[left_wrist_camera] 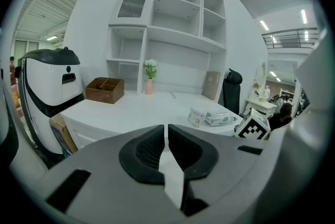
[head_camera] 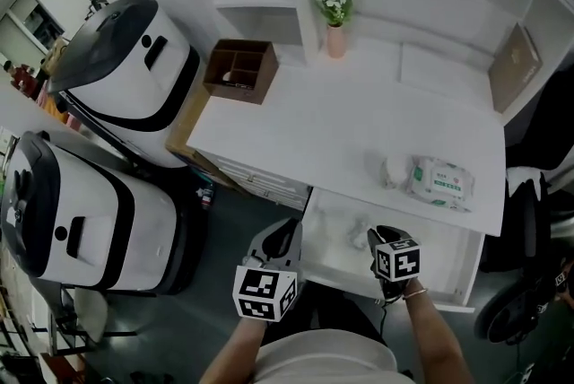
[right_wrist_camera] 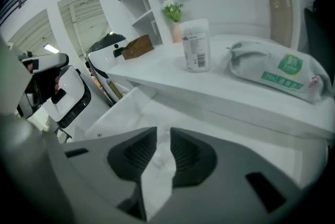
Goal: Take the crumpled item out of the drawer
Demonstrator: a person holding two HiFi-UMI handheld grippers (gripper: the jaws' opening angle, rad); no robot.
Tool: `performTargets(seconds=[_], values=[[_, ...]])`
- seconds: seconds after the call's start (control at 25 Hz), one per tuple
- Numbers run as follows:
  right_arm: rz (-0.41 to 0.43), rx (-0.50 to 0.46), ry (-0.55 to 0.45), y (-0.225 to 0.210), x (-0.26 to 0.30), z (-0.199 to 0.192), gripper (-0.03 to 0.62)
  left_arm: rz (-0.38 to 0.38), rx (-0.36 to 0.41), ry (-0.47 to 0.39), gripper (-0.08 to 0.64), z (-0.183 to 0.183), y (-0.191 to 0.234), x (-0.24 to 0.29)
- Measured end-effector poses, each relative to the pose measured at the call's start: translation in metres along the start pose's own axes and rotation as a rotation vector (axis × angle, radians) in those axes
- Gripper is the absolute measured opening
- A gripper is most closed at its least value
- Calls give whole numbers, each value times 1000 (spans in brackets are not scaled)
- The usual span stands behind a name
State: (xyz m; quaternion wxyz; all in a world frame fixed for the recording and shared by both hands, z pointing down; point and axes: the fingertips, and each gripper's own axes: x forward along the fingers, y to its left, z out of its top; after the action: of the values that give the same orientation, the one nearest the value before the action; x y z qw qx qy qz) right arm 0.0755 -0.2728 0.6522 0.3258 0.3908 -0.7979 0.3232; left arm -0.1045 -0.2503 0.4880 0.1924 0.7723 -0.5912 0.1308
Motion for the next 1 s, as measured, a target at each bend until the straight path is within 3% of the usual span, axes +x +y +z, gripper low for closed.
performTargets(seconds=[0.56,1.0], values=[[-37,19,174,-16,49,-26,92,46,-35,44,11,-10,10,11],[-67,33,231,-21,68,-36,92,67,-48,73,11,-17,13,17]])
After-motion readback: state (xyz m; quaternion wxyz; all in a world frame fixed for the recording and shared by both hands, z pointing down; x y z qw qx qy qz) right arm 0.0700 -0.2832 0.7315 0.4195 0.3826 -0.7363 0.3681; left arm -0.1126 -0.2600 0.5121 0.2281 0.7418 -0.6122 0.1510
